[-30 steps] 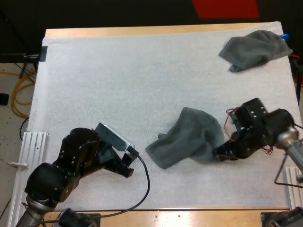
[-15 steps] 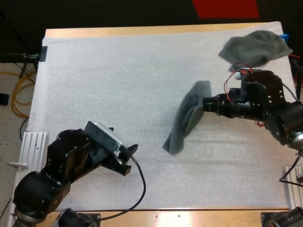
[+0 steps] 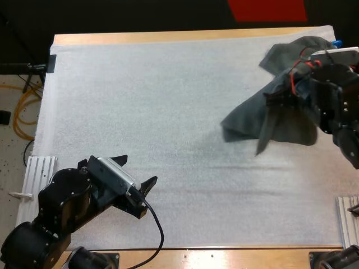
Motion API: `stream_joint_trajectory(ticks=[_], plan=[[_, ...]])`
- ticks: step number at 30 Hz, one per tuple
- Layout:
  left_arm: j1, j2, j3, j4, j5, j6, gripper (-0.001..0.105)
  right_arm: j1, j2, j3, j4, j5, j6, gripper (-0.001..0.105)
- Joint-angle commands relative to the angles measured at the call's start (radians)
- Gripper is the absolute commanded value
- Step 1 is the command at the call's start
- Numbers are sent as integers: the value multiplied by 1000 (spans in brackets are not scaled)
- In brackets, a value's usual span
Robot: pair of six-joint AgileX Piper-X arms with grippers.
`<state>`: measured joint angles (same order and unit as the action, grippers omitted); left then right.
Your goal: Pick towel from pile fold and stack
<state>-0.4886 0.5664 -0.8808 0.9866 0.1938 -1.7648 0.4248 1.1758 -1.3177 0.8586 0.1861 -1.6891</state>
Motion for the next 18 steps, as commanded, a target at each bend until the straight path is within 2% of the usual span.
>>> stream_joint_trajectory(ticks=[1, 4, 7, 11, 14, 18], plan=[[-2, -2, -7, -3, -3, -8, 73, 0, 1, 1, 32, 0, -5, 0], [-2, -2, -7, -3, -3, -8, 73, 25, 19, 30, 96, -84, 49, 0], [-2, -2, -7, -5, -3, -8, 73, 88, 44, 107, 85, -139, 110, 0], [-2, -2, -7, -5, -3, -8, 73, 235, 98, 223, -35, -203, 226, 0], [-2, -2, -10, -5, -3, -8, 73, 347, 168, 245, -142, -254, 305, 0], [-2, -2, -27, -3, -3, -8, 73, 426, 257, 245, -304, -320, 395, 0]])
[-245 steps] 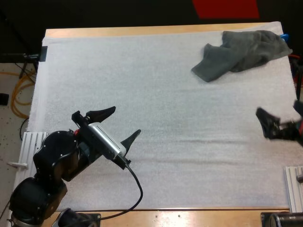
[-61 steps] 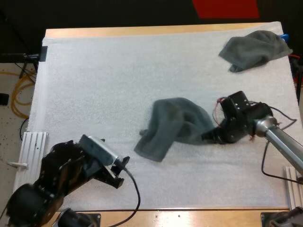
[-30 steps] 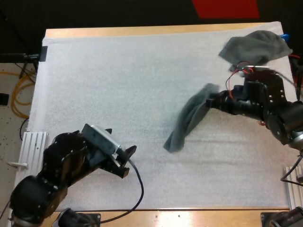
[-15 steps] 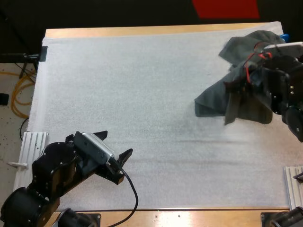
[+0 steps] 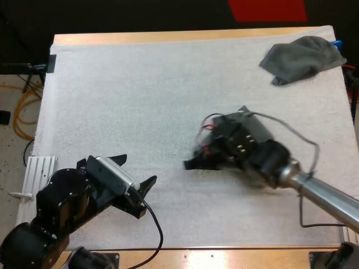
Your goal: Pick towel from pile fold and stack
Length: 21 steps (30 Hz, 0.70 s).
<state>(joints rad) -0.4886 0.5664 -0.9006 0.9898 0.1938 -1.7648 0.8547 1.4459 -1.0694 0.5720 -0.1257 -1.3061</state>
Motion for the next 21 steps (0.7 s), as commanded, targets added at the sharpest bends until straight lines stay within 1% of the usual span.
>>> stream_joint_trajectory(ticks=[1, 4, 5, 7, 11, 13, 15, 16, 17, 18, 20, 21], plan=[[-2, -2, -16, -6, -3, -8, 73, 5, 18, -9, -74, -41, 51, 0], [-2, -2, -41, 1, -3, -8, 73, 10, 86, -31, -170, -108, 119, 0], [-2, -2, -50, 1, -3, -8, 73, 10, 113, -44, -187, -129, 121, 0], [-2, -2, -59, 1, -3, -8, 73, 10, 147, -65, -187, -160, 121, 0], [-2, -2, -59, 1, -3, -6, 73, 13, 206, -74, -187, -342, 114, 0], [-2, -2, -59, 0, -11, -4, 73, 16, 220, -74, -187, -374, 113, 1], [-2, -2, -59, 0, -21, -4, 73, 17, 223, -74, -187, -373, 113, 7], [-2, -2, -59, 0, -26, -4, 73, 17, 223, -74, -193, -377, 113, 15], [-2, -2, -59, 0, -27, -4, 73, 17, 223, -81, -195, -392, 113, 25], [-2, -2, -59, 0, -27, -4, 73, 17, 223, -85, -195, -403, 113, 29], [-2, -2, -59, 0, -27, -4, 73, 17, 223, -110, -195, -443, 89, 51], [-2, -2, -59, 0, -27, -4, 73, 17, 221, -118, -190, -448, 84, 56]])
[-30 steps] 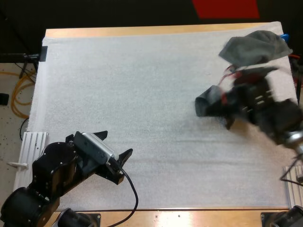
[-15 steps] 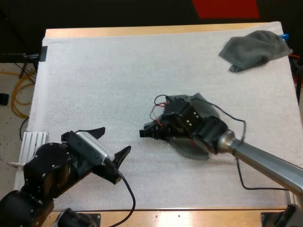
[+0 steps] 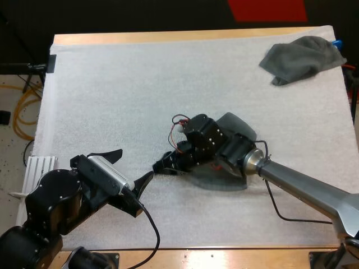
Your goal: Pick towel from pile fold and stack
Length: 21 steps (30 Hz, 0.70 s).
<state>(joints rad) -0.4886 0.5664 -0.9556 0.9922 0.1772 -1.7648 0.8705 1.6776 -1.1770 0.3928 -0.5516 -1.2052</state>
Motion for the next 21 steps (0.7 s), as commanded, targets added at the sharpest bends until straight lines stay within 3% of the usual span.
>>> stream_joint_trajectory(ticks=[1, 3, 6, 11, 14, 21], plan=[[-2, -2, -4, -3, -10, -4, 73, 1, -16, -22, -4, -17, -25, 59], [-2, -2, -4, 0, -10, -4, 73, 1, -31, -40, 22, 19, -33, 59], [-2, -2, -4, 15, -21, -4, 73, 1, -79, -62, 145, 151, -103, 59], [-2, -2, 5, 58, -64, 13, 73, 1, -204, -68, 481, 529, -249, 59], [-2, 0, 21, 58, -69, 12, 73, 1, -267, -66, 654, 662, -260, 59], [-2, 0, 66, 61, -69, 12, 73, -15, -379, 62, 758, 689, -240, 59]])
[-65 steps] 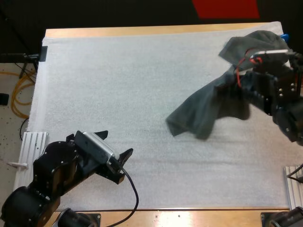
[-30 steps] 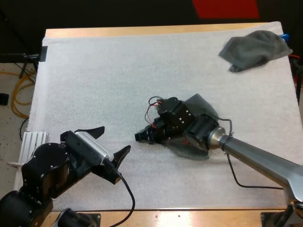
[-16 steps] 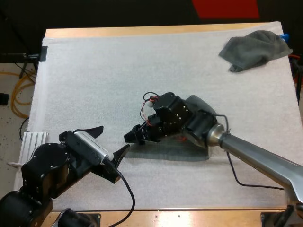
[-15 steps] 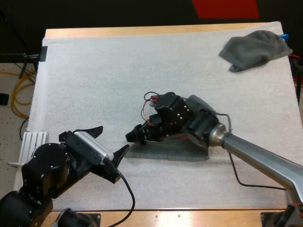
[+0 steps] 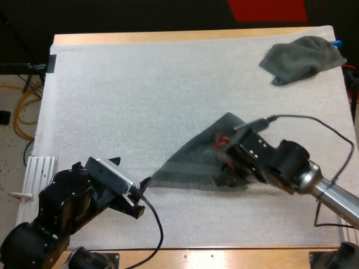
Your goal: Pick towel from pile fold and stack
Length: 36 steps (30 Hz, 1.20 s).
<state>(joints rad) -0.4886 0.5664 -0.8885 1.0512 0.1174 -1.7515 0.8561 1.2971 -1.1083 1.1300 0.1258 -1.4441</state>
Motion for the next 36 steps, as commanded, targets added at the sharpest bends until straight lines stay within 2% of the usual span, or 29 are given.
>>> stream_joint_trajectory(ticks=[1, 7, 9, 12, 17, 20, 26, 36], plan=[[-2, 0, 2, 1, -9, -1, 73, -10, -19, 33, 20, 12, 14, 59], [-2, 0, 2, -2, -9, -1, 73, -102, -83, 217, -49, -25, 43, 59], [-2, 0, 2, -1, -9, -1, 73, -145, -81, 262, -101, -75, 51, 59], [-2, 0, 2, -1, -9, -1, 73, -221, -79, 346, -195, -219, 115, 59], [-2, 0, 2, -1, -9, -1, 73, -354, -79, 467, -397, -384, 229, 44], [-2, 0, 2, -1, -9, -1, 73, -395, -79, 504, -462, -465, 264, 39], [-2, 0, 2, -1, -9, -1, 73, -400, -37, 531, -539, -537, 305, 39], [-2, 0, 2, -1, -9, -1, 73, -400, 133, 531, -646, -560, 350, 39]])
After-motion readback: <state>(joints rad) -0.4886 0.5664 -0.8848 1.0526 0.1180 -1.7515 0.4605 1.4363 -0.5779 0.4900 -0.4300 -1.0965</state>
